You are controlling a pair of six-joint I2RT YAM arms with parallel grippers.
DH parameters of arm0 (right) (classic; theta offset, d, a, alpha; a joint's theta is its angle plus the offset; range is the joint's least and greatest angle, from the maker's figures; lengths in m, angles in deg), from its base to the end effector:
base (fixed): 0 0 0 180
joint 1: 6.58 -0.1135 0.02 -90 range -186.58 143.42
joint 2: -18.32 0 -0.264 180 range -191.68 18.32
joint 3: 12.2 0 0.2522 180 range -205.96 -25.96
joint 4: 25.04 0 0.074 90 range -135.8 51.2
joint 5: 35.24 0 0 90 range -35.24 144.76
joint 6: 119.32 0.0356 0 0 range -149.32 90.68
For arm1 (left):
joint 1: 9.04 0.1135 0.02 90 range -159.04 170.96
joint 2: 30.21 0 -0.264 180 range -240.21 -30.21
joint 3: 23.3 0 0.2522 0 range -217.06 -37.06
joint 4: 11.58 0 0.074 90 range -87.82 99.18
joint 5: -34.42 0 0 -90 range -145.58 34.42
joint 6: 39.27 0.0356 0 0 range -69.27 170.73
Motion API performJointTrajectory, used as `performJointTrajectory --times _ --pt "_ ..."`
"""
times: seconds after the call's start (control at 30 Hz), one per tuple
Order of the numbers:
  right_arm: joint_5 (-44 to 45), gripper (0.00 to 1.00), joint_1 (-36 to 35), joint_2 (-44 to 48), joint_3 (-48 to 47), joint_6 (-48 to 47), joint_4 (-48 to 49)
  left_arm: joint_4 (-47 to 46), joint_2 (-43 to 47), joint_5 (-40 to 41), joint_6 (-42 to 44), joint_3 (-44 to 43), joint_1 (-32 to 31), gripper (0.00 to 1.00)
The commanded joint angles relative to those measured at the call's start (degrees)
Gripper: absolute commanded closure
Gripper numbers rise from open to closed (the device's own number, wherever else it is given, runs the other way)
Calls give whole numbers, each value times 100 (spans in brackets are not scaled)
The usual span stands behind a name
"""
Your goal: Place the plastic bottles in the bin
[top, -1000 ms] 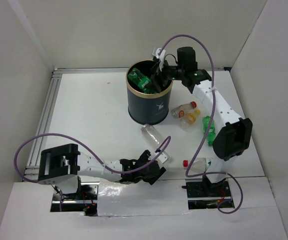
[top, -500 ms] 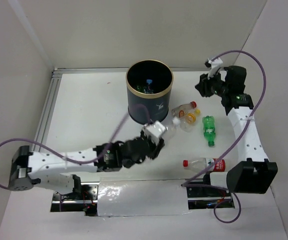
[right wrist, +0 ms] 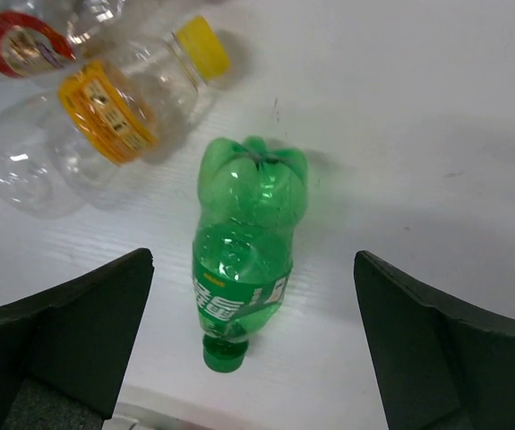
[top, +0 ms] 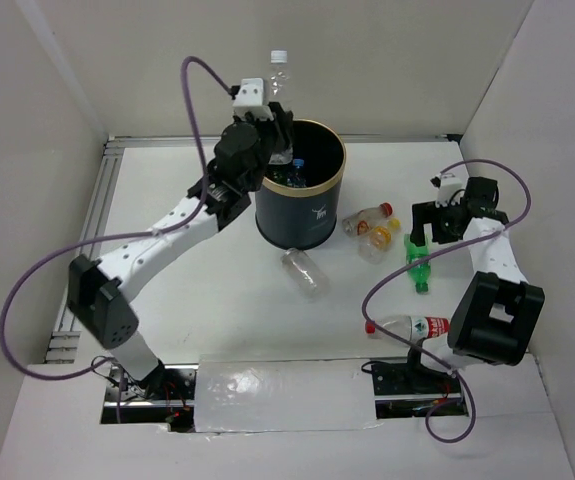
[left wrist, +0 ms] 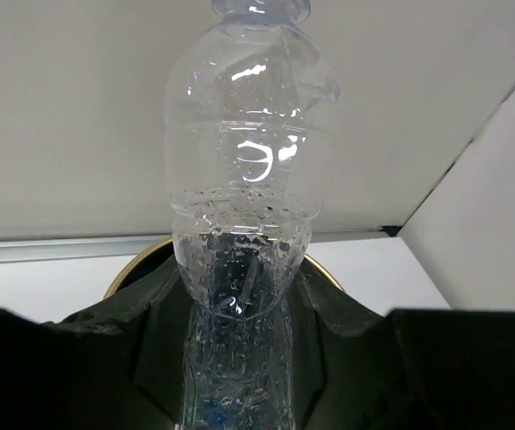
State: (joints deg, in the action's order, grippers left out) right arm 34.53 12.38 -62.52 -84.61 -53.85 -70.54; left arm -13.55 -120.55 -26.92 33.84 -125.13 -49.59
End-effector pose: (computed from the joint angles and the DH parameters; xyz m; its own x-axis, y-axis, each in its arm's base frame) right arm 0.2789 -0.0828 0.2503 -0.7421 -0.1570 -0.6517 -0.2152 0.9765 0.0098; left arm 0.2930 -0.2283 0.4522 0.1065 -0.4266 -0.8981 0.2581 0.8842 -0.3894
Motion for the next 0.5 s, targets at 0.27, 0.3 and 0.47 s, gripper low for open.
performJointTrajectory --times 0.27,0.3,0.47 --pt "142 0 248 -906 100 -429 -490 220 -1267 -186 167 -1257 75 6" --pt "90 0 248 -986 152 -482 -490 158 -1171 -186 446 -1256 74 0" --pt "-332 17 248 -1627 -49 -429 -438 280 -336 235 1345 -732 -802 3"
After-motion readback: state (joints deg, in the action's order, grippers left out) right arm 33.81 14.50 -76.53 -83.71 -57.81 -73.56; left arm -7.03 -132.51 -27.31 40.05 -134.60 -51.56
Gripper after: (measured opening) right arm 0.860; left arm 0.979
